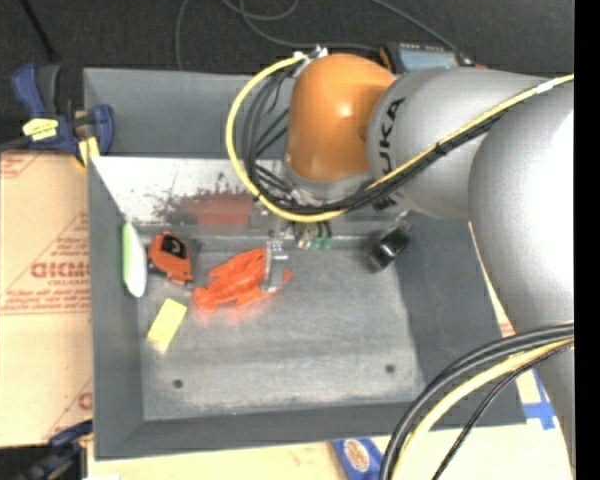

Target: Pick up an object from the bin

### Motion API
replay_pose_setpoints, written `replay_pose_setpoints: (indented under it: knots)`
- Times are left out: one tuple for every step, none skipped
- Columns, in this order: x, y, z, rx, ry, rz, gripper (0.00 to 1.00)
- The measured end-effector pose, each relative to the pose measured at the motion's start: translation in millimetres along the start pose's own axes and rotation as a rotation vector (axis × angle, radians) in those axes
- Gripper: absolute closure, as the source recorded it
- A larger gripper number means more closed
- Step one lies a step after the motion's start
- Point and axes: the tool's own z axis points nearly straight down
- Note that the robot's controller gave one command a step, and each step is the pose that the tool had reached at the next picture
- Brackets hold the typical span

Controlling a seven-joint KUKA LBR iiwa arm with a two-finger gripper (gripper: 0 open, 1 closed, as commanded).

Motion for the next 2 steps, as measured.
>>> replay_pose_setpoints:
  knots:
    - [-1.9,0,-5,-0.001,-0.008,0.001,0.0]
    - [2.9,5,65,0.002,-0.013,-0.06,0.0]
